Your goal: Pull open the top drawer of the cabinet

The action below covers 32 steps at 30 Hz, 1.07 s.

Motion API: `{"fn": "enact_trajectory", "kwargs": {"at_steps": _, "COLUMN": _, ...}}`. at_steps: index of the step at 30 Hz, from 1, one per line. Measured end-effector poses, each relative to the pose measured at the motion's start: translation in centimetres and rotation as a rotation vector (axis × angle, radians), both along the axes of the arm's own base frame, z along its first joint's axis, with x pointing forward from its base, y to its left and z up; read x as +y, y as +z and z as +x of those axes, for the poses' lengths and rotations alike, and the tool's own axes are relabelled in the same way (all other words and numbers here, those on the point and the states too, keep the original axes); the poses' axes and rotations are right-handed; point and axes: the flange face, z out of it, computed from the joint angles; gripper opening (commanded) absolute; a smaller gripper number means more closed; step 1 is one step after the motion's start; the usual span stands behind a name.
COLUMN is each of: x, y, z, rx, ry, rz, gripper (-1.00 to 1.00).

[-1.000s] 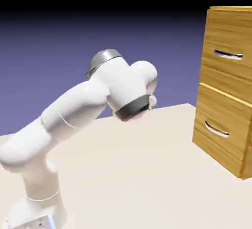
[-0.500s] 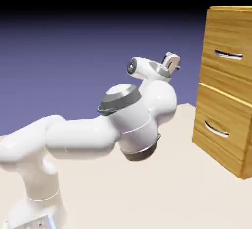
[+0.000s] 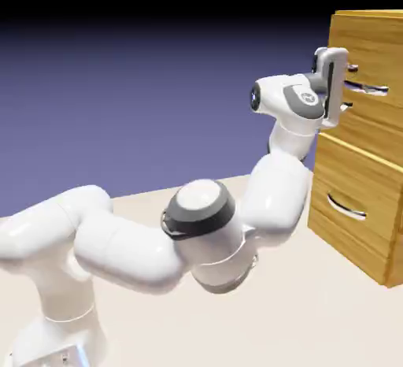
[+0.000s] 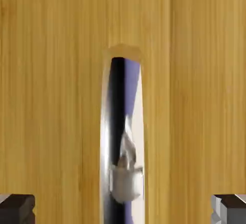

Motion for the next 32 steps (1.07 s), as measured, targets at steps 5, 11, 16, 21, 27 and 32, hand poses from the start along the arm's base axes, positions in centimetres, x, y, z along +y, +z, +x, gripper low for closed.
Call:
{"fn": "enact_trajectory", "kwargs": {"at_steps": 5, "x": 0.0, "y": 0.0, "z": -1.6, "rx": -0.003, "ry": -0.001, "rz": 0.0, "gripper": -1.0}}
{"fn": "enact_trajectory", "kwargs": {"at_steps": 11, "x": -0.1, "y": 0.0, "z": -6.8, "rx": -0.001, "ry": -0.002, "rz": 0.001, "gripper": -1.0}}
{"fn": "enact_trajectory", "kwargs": {"at_steps": 16, "x": -0.1, "y": 0.0, "z": -11.6, "rx": -0.001, "ry": -0.002, "rz": 0.001, "gripper": -1.0}}
{"fn": "enact_trajectory", "kwargs": {"at_steps": 21, "x": -0.1, "y": 0.0, "z": -17.0, "rx": -0.001, "ry": -0.002, "rz": 0.001, "gripper": -1.0}}
{"fn": "enact_trajectory", "kwargs": {"at_steps": 27, "x": -0.1, "y": 0.0, "z": -24.2, "rx": -0.002, "ry": -0.001, "rz": 0.0, "gripper": -1.0}}
{"fn": "enact_trajectory", "kwargs": {"at_steps": 32, "x": -0.1, "y": 0.1, "z": -27.9, "rx": 0.0, "ry": 0.001, "rz": 0.002, "gripper": 1.0}}
